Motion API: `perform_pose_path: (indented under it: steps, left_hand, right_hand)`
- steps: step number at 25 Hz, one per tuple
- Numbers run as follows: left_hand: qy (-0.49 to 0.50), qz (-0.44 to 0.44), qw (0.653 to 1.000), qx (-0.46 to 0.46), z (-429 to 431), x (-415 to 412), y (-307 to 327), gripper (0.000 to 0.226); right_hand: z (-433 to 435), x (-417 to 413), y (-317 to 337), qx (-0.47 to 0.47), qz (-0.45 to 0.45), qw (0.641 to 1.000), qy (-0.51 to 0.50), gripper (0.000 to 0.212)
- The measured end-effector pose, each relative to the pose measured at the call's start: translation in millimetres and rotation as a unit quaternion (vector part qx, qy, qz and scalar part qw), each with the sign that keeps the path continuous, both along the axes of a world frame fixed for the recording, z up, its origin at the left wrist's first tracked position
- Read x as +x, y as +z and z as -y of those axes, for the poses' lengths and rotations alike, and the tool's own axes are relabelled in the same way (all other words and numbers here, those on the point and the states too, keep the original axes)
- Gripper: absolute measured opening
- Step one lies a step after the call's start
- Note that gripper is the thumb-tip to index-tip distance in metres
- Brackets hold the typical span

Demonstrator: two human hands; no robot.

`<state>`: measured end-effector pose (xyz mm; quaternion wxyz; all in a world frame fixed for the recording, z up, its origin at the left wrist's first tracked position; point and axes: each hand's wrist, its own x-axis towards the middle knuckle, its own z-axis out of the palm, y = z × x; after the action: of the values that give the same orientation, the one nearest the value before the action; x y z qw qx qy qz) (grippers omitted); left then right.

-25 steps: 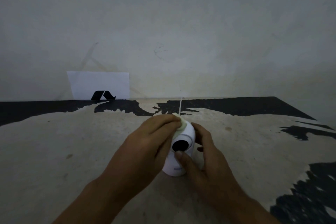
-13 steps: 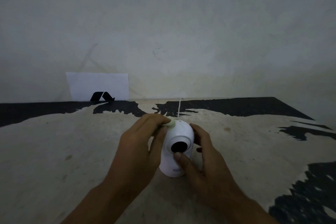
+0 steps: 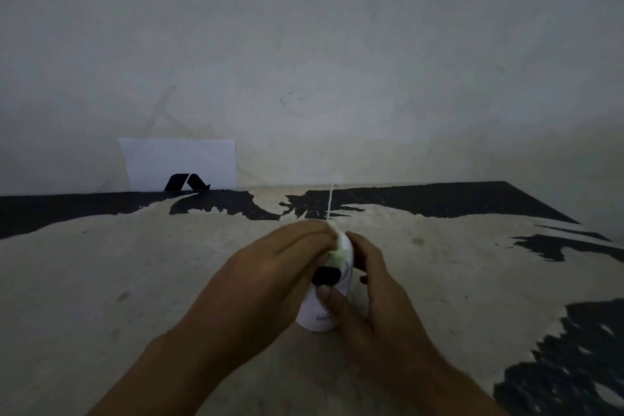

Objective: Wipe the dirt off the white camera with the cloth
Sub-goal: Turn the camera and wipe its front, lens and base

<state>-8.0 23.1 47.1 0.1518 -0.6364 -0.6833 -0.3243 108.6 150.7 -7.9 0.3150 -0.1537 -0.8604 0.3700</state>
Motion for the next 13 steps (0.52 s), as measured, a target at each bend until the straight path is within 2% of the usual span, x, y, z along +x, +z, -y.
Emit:
perform_pose_path:
  steps: [3,6,9,11,13]
  left_hand:
    - [-0.024,-0.027,0.999,-0.033,-5,0,8,0.035]
    - [-0.008,0.033,0.999,-0.016,-12,-10,17,0.02]
    - [0.015,0.078,0.997,0.002,-15,-20,22,0.016]
    - [-0.023,0.079,0.997,-0.01,-14,-16,23,0.016]
    - [-0.037,0.069,0.997,-0.016,-15,-16,22,0.016]
  right_hand:
    - [0,-2,2,-0.017,0.019,1.0,0.003,0.066]
    - [2,-4,4,-0.03,0.036,0.999,0.001,0.079]
    - [0,-4,4,-0.017,0.046,0.999,-0.006,0.072]
    - [-1,-7,1,0.003,0.083,0.996,-0.01,0.072]
    - [-2,-8,0,-0.002,0.081,0.997,-0.018,0.074]
